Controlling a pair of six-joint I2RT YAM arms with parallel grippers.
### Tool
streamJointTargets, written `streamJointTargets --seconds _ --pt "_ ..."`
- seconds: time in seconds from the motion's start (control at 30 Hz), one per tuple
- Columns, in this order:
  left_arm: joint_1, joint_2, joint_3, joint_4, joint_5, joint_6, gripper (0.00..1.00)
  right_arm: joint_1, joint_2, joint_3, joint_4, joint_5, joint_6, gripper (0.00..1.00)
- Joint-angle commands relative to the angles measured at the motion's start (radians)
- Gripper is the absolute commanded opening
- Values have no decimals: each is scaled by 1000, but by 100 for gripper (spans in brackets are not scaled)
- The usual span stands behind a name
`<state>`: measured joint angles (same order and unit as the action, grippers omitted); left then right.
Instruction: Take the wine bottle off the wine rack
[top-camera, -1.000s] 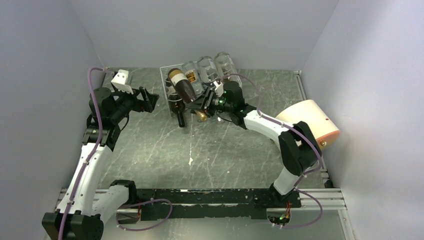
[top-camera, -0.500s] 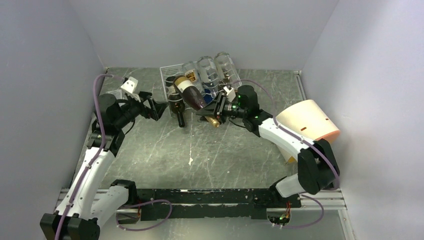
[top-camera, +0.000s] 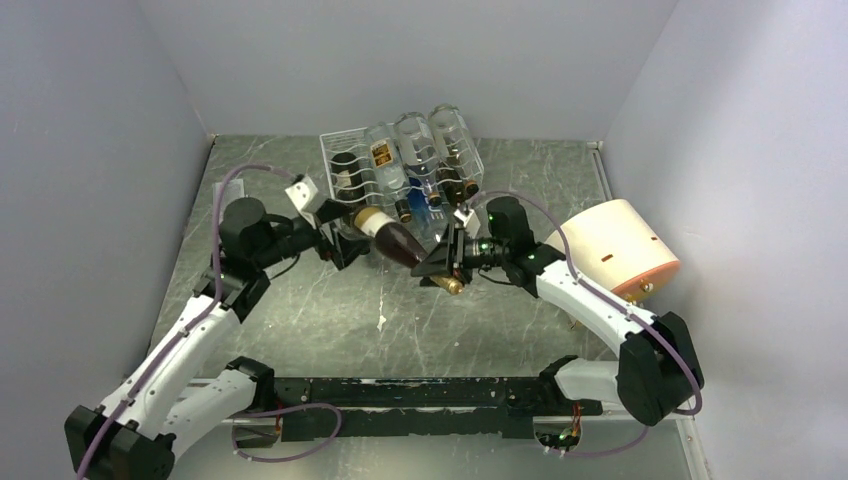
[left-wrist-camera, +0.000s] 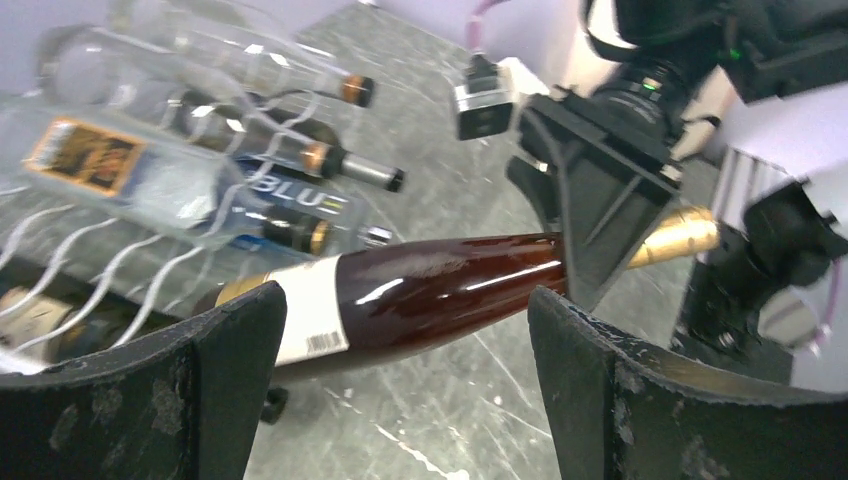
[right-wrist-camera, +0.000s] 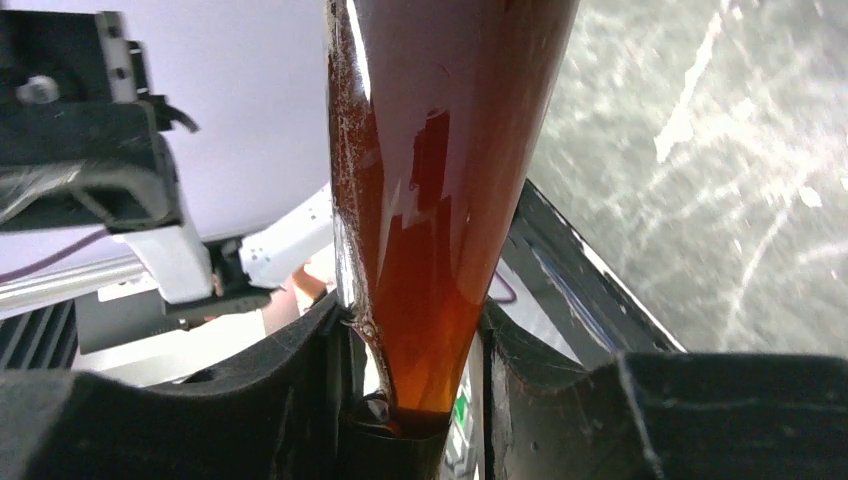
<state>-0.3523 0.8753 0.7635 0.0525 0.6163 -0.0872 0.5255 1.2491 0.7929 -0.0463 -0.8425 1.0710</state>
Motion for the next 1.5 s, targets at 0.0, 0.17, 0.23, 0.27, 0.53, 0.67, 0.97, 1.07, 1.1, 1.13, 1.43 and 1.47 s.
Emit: streamJointTargets --seconds 0.0,0.17,0.23,0.27,0.53,0.67,0.97,1.07,1.1,1.13,1.43,1.47 --pt "-136 15 7 -37 -23 72 94 -4 -112 29 160 -149 -160 0" --pt "-266 10 -24 -42 -92 148 94 -5 -110 2 29 -186 -263 0" --pt "-307 21 -23 -55 -86 190 94 -4 -110 -11 0 -196 -293 0" --pt "-331 30 -25 -61 -91 215 94 -4 -108 -17 -10 -206 -306 0" --pt "-508 115 -25 -83 -178 359 94 -7 -86 10 -149 -244 -446 0" --pt "-573 169 -29 -61 -206 418 94 -7 -82 29 -209 -279 -520 0" --pt "-615 266 -41 40 -184 490 94 -7 -78 69 -361 -263 -657 0" --pt "-653 328 -10 19 -200 519 94 -7 -88 69 -363 -259 -657 0" --pt "-662 345 -4 16 -207 527 94 -7 -90 69 -362 -260 -656 0" --pt "-673 356 -4 27 -219 533 94 -7 -93 69 -363 -262 -656 0" --pt "-733 486 6 149 -310 543 90 -7 -97 66 -388 -246 -659 0" --pt "-738 494 4 163 -323 547 84 -7 -97 65 -385 -251 -655 0"
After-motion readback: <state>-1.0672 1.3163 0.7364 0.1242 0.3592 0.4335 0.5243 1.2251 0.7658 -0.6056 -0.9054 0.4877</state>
